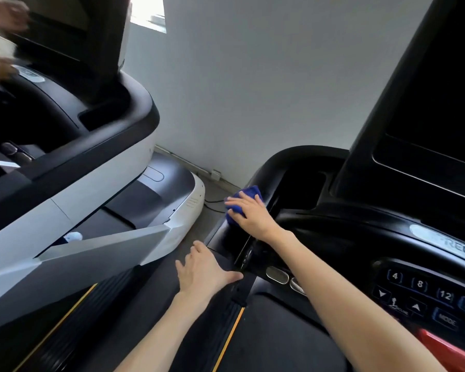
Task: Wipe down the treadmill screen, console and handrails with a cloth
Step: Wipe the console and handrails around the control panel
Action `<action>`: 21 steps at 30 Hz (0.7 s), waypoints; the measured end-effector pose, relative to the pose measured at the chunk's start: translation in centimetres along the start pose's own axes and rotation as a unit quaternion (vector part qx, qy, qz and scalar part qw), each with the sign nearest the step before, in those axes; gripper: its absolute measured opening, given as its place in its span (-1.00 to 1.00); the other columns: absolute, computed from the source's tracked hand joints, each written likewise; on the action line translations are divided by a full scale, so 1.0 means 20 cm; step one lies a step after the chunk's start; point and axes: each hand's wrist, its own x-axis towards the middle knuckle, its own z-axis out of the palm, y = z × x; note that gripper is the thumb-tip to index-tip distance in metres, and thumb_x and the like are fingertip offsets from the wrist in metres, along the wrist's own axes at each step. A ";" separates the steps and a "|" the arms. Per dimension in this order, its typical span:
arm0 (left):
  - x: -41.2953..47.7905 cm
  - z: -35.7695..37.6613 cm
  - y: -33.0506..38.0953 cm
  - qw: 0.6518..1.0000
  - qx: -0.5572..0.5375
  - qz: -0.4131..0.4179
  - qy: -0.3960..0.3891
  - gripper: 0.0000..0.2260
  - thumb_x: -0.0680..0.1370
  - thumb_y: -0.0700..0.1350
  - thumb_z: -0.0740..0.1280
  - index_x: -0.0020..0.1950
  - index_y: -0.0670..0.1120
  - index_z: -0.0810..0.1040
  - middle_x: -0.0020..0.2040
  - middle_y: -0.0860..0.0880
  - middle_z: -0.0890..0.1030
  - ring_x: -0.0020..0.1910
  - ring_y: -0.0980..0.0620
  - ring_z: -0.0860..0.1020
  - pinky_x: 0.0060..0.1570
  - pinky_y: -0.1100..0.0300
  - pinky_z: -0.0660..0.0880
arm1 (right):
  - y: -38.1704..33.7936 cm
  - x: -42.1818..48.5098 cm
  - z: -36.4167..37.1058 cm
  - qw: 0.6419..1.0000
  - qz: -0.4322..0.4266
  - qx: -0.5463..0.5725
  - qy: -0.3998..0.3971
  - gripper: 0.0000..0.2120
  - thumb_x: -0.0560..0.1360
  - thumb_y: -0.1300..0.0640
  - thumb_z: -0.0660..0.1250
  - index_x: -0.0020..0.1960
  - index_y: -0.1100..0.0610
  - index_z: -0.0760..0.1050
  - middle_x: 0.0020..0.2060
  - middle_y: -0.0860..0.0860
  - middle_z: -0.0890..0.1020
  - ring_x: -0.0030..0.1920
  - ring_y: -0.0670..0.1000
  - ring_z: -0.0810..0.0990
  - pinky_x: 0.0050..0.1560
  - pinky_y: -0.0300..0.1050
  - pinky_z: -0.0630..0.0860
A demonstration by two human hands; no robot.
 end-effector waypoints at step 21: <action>0.01 0.00 0.00 1.000 -0.006 0.004 -0.023 -0.12 0.27 0.35 0.42 0.34 -0.18 0.24 0.33 -0.09 0.41 0.31 -0.09 0.41 0.19 -0.05 0.35 | -0.06 -0.17 0.15 0.899 0.259 0.292 0.197 -0.44 0.63 0.14 0.09 0.53 0.20 -0.08 0.51 0.14 0.05 0.49 0.12 0.12 0.42 -0.16 0.10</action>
